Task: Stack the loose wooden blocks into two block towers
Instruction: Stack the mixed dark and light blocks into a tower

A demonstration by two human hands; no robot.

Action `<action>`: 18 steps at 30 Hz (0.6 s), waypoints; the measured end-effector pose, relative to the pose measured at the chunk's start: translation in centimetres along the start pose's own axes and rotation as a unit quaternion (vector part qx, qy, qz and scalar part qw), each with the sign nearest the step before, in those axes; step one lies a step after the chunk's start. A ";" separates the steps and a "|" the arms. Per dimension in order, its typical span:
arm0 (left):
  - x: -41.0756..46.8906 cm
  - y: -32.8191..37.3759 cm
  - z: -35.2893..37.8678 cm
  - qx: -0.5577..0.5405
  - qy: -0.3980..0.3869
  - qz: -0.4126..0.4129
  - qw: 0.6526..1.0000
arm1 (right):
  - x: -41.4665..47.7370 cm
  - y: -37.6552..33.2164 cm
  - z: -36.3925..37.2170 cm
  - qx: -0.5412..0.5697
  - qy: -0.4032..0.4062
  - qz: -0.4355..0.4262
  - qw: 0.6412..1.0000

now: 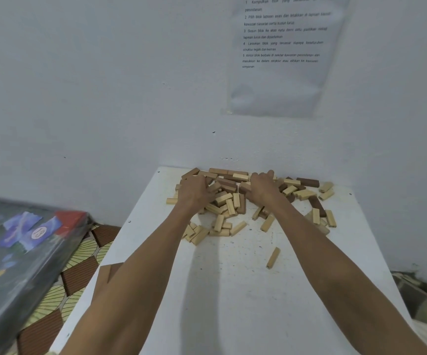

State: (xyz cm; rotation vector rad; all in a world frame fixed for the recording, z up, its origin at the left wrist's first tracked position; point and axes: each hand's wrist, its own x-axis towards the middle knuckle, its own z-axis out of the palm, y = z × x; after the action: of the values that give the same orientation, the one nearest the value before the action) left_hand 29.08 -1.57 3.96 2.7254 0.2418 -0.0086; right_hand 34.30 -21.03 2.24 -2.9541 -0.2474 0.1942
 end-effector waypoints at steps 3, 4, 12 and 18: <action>-0.4 -0.3 -0.1 -0.010 -0.006 -0.008 1.000 | 0.1 0.3 0.0 -0.007 -0.017 -0.001 1.000; -0.5 -0.2 -0.2 -0.012 -0.005 -0.008 1.000 | 0.0 0.4 0.1 -0.007 -0.012 -0.003 1.000; -1.7 1.0 0.0 -0.067 0.013 0.021 0.997 | -2.2 0.2 -0.7 0.049 0.057 -0.009 0.997; -6.3 3.1 0.5 -0.141 0.015 0.052 0.988 | -9.4 -0.2 -1.7 0.299 0.062 0.020 0.952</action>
State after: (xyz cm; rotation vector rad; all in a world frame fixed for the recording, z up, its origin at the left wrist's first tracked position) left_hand 23.39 -5.61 4.92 2.4529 0.0998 0.0882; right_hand 25.33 -22.76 4.97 -2.3565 -0.0879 0.0688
